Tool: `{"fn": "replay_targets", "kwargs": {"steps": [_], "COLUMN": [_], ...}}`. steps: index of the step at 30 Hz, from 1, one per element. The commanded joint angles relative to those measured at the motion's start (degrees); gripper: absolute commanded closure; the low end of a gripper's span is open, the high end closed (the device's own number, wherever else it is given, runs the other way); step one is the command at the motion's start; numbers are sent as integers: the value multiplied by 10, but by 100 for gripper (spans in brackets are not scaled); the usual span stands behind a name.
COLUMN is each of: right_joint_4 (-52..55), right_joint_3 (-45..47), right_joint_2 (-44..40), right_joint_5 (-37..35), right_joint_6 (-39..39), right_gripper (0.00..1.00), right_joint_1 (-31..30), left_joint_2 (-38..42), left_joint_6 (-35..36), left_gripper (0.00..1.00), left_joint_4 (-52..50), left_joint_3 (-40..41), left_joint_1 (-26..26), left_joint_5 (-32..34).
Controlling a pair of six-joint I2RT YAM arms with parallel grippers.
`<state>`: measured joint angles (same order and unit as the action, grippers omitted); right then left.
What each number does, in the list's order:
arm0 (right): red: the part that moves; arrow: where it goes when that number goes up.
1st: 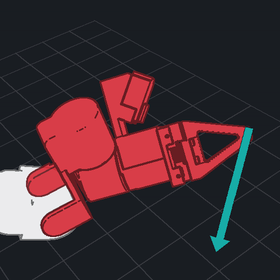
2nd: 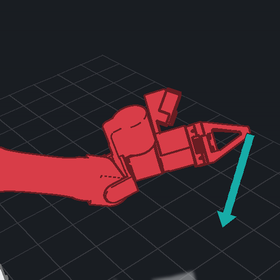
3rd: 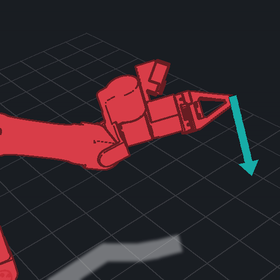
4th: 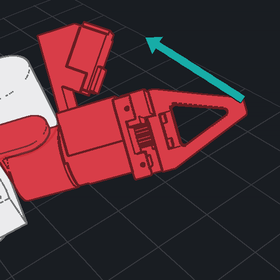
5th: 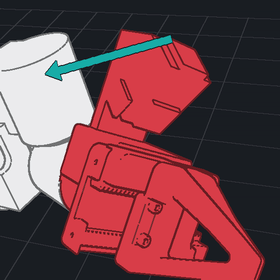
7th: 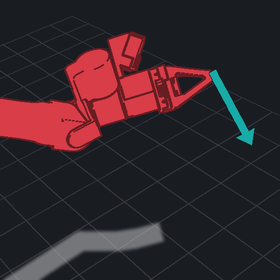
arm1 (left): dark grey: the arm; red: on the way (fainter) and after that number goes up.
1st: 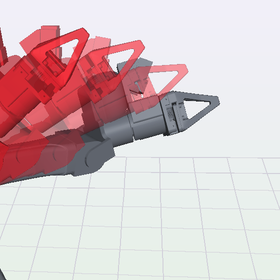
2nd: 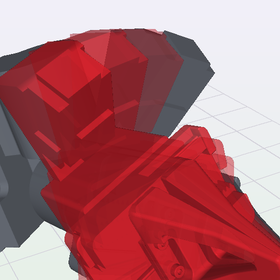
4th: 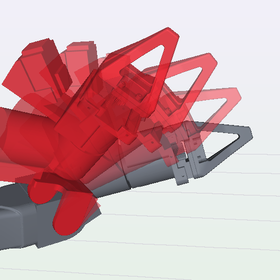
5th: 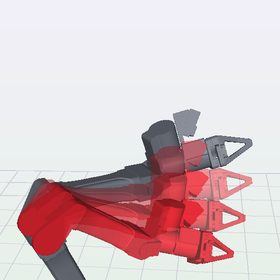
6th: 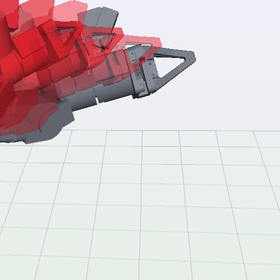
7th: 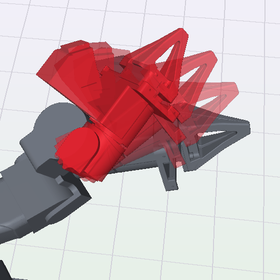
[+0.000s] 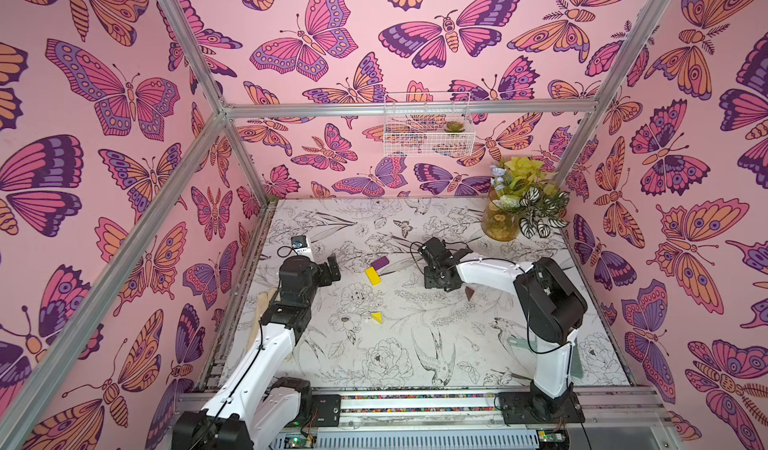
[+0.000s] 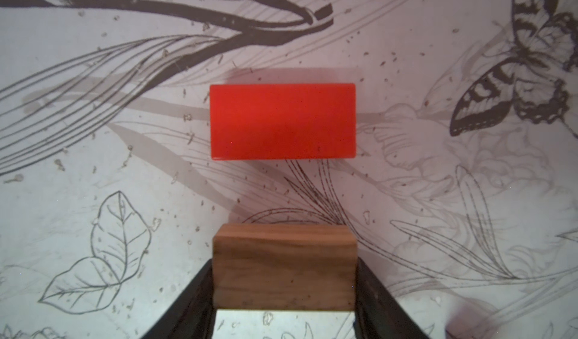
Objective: Assemble a piece of candy with building blocks
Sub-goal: Assemble the building block at the center of the board.
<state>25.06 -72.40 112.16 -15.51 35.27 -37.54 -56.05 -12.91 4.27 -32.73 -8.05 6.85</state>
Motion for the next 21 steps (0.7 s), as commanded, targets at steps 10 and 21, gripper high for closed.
{"fn": "replay_targets", "kwargs": {"steps": [10,21], "right_joint_4": [-3,-4], "right_joint_3": [-19,-29], "right_joint_2": [27,36], "right_joint_5": [3,10], "right_joint_6": [-22,-25], "right_gripper": [44,39], "right_joint_1": [13,16], "left_joint_2": [14,13], "left_joint_6": [5,9], "left_gripper": [0,0], "left_joint_4": [-3,-7], "left_joint_3": [-1,-5], "left_joint_1": [0,0], "left_joint_5": [-4,-3]}}
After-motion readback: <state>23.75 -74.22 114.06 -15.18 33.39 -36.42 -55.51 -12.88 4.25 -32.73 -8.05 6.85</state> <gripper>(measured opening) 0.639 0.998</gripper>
